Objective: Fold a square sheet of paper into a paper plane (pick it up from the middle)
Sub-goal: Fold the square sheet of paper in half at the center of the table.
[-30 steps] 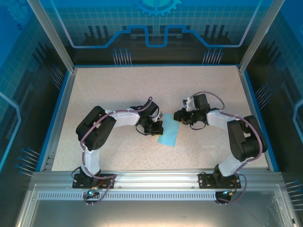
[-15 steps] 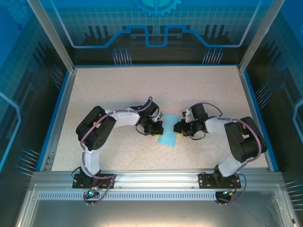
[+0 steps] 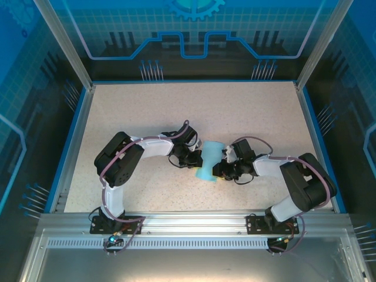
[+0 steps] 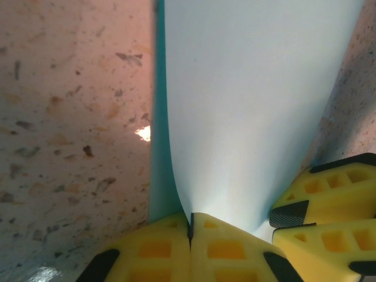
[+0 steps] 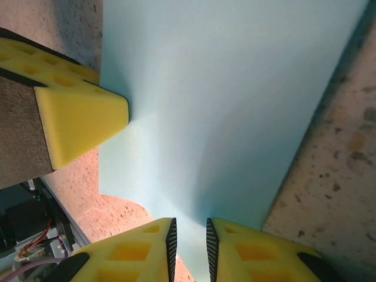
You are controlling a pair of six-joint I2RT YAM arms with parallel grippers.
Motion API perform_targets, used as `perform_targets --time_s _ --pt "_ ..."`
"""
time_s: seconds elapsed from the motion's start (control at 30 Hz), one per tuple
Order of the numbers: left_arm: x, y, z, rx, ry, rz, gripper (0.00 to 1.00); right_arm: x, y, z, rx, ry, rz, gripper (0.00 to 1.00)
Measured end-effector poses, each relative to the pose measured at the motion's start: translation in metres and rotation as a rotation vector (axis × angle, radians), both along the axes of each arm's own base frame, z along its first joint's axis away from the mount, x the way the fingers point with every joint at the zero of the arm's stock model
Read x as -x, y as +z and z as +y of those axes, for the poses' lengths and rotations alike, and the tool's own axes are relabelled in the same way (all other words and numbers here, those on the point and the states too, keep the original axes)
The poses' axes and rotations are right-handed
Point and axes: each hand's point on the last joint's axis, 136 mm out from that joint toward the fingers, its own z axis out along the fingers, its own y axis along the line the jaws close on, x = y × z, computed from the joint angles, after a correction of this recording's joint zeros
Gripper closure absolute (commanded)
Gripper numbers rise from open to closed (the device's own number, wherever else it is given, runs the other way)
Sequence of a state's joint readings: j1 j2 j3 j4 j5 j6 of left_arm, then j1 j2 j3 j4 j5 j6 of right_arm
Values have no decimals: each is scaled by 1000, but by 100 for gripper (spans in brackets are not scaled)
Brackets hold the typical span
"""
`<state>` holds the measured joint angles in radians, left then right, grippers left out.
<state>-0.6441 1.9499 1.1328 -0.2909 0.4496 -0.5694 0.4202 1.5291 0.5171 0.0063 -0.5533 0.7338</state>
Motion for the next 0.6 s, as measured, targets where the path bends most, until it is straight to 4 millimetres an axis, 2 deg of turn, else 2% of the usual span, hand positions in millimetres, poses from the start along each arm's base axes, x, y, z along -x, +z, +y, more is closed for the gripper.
perform_targets --time_s 0.13,0.3,0.4,0.47,0.6 --pt "0 0 0 0 0 0 100 -1 4 0 -4 -2 -10 75" --pt "0 1 0 -1 0 0 100 -3 22 4 -32 4 -63 73" --pt "0 1 0 -3 0 3 100 0 27 9 -41 19 -75 73" --pt "0 1 0 -4 0 5 100 5 22 8 -38 19 -64 73" --pt "1 1 1 -6 0 8 100 15 0 3 -13 14 -4 74"
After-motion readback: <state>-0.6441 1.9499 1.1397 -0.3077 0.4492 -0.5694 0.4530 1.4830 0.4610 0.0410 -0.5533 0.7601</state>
